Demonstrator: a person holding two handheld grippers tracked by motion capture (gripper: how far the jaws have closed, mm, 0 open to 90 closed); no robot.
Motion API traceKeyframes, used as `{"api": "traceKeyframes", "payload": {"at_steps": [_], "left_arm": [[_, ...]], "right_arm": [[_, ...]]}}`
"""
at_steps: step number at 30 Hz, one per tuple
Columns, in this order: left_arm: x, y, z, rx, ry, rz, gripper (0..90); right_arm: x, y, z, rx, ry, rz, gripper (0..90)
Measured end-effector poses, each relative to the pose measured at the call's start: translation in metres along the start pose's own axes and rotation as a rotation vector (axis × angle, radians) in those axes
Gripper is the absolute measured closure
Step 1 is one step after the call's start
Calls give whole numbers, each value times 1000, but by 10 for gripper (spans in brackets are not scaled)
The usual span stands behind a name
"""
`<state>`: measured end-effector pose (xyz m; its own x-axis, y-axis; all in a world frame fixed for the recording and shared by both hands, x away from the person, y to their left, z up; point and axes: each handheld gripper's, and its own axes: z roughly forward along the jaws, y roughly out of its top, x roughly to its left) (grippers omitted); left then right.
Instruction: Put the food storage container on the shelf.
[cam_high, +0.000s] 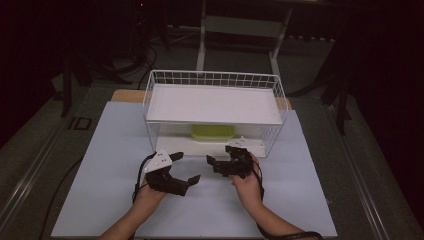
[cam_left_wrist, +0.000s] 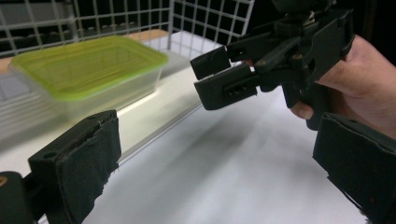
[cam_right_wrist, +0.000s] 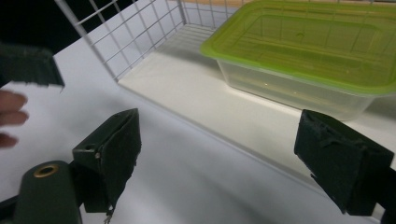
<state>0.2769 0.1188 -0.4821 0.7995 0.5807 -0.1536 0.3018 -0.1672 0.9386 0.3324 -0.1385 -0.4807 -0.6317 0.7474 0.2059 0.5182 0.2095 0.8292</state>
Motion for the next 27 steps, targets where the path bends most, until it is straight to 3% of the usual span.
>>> {"api": "traceKeyframes", "payload": {"at_steps": [10,18,27], "left_arm": [[-6,1,-14,2,-51,3,15],[-9,-2,-32,-9,-68,-2,15],[-12,-15,-49,11,-67,6,15]], "right_arm": [[-2,-9,-40,-23,19,-81,142],[-11,-23,-68,-23,21,-73,141],[-17,-34,-93,-50,10,-85,143]]}}
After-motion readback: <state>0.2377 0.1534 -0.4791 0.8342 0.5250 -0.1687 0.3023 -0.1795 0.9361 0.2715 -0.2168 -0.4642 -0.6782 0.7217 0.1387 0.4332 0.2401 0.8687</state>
